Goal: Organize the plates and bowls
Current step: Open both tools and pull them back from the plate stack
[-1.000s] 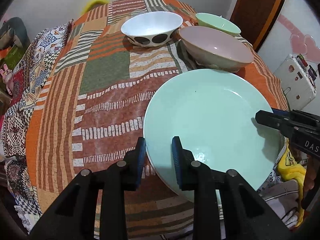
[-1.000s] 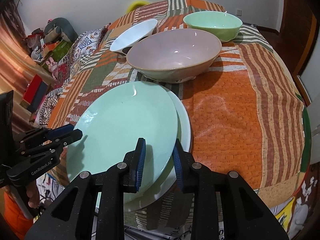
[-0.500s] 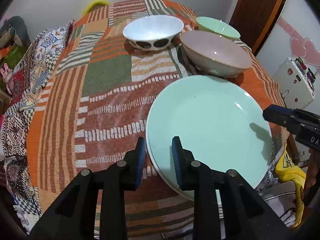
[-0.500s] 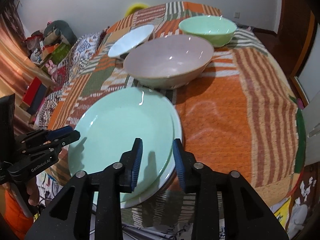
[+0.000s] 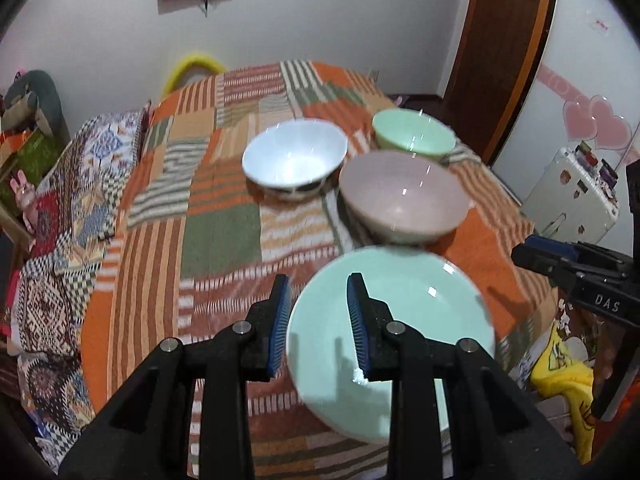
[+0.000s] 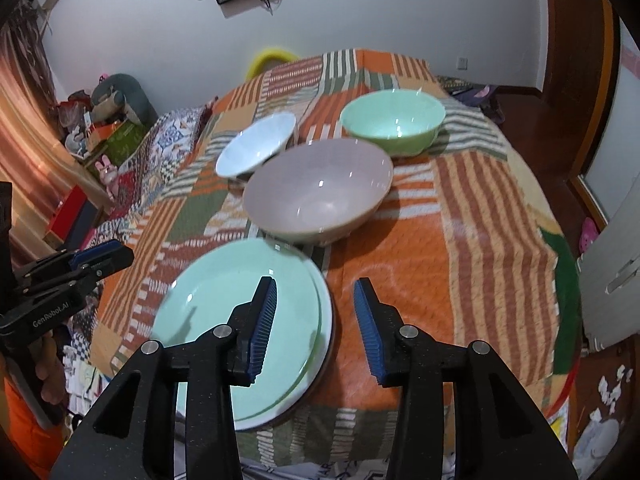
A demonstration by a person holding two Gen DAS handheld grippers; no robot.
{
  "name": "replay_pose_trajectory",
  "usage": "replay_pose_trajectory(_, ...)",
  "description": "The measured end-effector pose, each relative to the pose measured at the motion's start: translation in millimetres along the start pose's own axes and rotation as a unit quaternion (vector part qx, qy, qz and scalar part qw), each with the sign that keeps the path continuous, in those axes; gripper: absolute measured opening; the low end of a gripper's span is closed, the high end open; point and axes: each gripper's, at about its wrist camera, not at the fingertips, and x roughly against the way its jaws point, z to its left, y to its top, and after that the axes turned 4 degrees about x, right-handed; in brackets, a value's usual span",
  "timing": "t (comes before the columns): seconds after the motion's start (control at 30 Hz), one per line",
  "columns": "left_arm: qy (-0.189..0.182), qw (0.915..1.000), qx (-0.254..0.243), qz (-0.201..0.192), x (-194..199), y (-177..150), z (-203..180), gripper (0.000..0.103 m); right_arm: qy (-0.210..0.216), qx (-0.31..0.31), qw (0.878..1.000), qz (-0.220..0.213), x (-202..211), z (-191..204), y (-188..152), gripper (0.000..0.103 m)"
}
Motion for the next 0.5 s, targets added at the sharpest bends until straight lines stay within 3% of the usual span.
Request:
replay_pose_trajectory(0.37, -0.011, 0.9997, -0.002, -0.022, -15, 41, -19, 0.056, -0.011, -0.003, 0.999, -0.047, 6, -15, 28, 0.043)
replay_pose_trajectory(0.5, -0.017, 0.9998, -0.001, -0.011, -33, 53, -25, 0.057, -0.008, -0.011, 0.999, -0.045, -2, -23, 36, 0.043)
